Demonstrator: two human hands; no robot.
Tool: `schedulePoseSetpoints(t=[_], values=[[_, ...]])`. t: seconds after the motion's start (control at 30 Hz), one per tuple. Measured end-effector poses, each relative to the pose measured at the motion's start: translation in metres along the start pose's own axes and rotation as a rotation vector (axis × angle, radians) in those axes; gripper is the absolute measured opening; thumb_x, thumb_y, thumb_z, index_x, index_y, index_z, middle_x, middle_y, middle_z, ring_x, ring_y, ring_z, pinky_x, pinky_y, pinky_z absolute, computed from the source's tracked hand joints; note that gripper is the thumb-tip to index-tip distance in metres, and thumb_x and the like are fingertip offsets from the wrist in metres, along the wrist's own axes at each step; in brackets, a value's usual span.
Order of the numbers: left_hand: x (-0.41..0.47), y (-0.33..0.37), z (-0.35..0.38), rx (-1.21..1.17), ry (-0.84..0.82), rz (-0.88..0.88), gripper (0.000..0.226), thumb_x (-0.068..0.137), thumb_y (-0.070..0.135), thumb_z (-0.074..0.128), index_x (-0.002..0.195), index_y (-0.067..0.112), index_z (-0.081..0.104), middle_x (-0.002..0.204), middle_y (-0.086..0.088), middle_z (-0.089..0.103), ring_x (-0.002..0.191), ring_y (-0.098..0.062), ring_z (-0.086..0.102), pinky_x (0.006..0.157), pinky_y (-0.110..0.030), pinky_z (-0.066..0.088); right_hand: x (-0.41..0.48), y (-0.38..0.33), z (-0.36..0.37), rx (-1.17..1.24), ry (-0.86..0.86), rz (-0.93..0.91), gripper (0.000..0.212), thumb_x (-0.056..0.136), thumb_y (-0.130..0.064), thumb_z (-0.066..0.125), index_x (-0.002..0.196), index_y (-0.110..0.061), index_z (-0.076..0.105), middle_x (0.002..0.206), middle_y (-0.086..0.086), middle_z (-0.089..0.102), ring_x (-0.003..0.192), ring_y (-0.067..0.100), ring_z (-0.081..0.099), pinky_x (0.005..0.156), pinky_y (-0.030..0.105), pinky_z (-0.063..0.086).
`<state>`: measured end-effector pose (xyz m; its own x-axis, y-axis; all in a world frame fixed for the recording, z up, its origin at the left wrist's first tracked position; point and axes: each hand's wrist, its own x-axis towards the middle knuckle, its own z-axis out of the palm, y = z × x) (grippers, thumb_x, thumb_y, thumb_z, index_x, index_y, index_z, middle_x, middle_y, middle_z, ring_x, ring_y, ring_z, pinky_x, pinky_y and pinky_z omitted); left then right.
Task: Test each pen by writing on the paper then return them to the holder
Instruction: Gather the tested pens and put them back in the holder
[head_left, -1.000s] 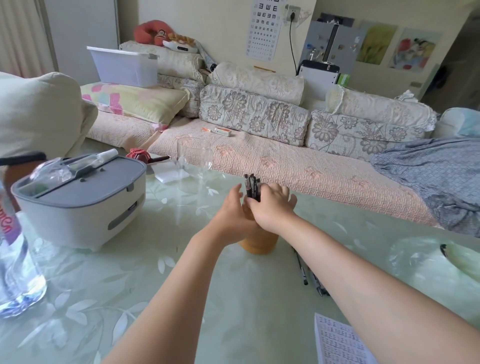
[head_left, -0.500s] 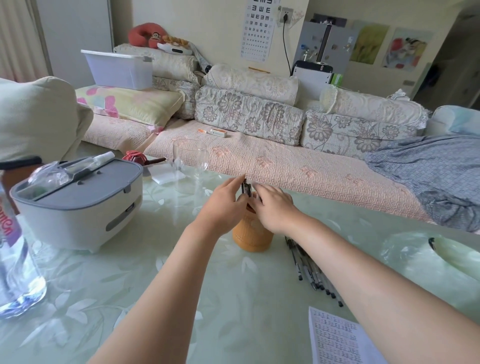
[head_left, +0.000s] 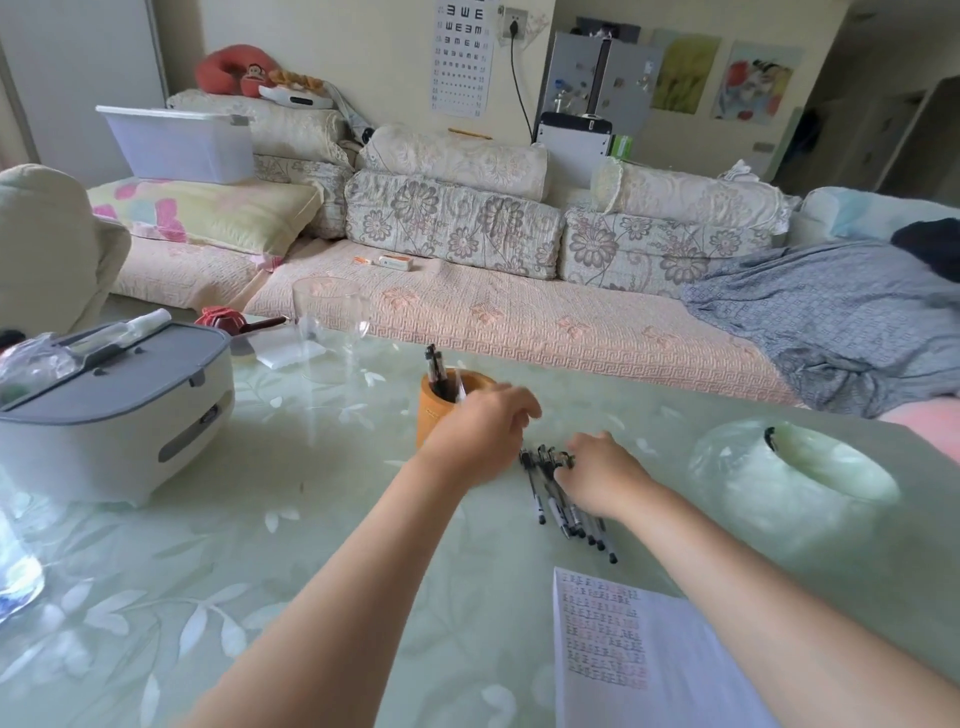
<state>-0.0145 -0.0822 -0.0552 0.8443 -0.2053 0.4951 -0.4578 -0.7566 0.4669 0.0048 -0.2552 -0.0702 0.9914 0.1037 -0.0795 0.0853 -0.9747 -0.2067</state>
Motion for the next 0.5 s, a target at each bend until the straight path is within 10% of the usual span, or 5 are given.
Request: schedulePoseSetpoints(t=[0.27,0.5], values=[[-0.007,-0.008,0.067,0.109,-0.404,0.005,0.051,0.095,0.001,0.038,0.140,0.023,0.052,0.148,0.003,0.044,0.138,-0.019,0.035,0.115,-0.034,0.030,-0.002,0.029,0.024,0.031,-0.024,0.083,0.049,0.092,-0.049,0.048,0.123,-0.011,0.052,0.129,0.016,0.042,0.102,0.034,0.058,0.082,0.039,0.051],[-0.003,-0.009,0.081,0.186,-0.411,-0.018,0.032,0.097,0.019,0.043,0.112,0.026,0.070,0.131,0.005,0.054,0.123,-0.021,0.043,0.101,-0.034,0.041,0.004,0.031,0.017,-0.002,-0.123,0.085,0.008,0.080,-0.021,0.051,0.081,-0.012,0.051,0.121,0.014,0.045,0.095,0.030,0.057,0.071,0.030,0.045]])
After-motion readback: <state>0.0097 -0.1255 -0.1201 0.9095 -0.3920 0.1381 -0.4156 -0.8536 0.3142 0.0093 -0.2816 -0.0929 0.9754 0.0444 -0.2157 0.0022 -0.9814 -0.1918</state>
